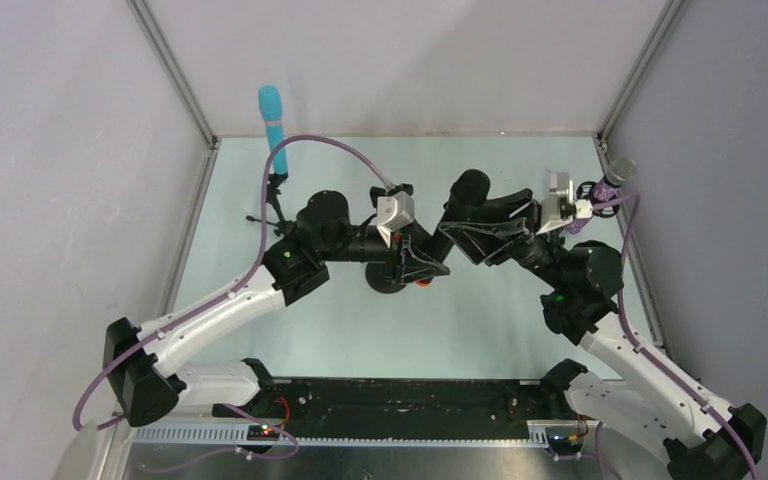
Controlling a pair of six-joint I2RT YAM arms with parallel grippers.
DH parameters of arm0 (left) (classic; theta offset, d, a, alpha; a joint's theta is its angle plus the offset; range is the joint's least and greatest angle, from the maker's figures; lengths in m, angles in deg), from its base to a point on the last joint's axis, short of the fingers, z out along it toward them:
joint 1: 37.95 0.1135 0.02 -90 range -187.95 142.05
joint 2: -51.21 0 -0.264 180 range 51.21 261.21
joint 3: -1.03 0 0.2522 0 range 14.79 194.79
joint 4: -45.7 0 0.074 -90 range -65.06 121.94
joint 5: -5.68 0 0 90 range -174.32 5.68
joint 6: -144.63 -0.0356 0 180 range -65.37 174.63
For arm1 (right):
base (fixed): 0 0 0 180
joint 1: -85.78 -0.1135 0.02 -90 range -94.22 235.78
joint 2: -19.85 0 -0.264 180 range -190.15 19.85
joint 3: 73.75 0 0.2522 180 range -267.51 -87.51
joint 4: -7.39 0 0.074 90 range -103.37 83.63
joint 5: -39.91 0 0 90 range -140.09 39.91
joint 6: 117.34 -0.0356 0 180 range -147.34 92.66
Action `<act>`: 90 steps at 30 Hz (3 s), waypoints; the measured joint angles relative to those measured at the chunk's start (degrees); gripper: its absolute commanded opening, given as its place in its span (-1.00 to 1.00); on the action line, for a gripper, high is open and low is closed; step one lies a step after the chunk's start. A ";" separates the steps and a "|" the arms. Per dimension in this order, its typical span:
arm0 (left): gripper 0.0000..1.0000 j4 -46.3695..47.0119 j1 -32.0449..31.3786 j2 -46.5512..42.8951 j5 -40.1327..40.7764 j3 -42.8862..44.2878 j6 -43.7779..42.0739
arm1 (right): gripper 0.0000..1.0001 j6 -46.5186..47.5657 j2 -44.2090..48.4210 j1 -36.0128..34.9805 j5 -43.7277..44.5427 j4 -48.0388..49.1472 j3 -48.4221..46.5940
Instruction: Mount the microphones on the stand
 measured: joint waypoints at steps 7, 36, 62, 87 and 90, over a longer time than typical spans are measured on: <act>-1.00 0.22 0.02 -1.14 0.22 -2.69 -0.59 | 0.74 0.83 0.92 0.15 -0.17 -4.59 -0.13; -0.04 -1.09 0.20 -2.21 2.60 -5.33 -0.13 | -1.00 -3.98 -2.62 3.02 -9.57 -8.48 -1.31; 0.99 1.29 0.24 -5.25 17.00 -5.92 -15.69 | -1.00 3.96 -3.39 4.24 -9.20 -23.87 -1.31; 0.99 -0.35 22.58 -5.73 11.02 1.01 -16.90 | -1.00 5.42 -3.65 4.94 -6.14 -26.45 -1.31; 0.99 -0.98 25.94 -4.31 4.79 1.03 -16.04 | -1.00 5.51 -3.91 4.94 -6.36 -26.49 -1.31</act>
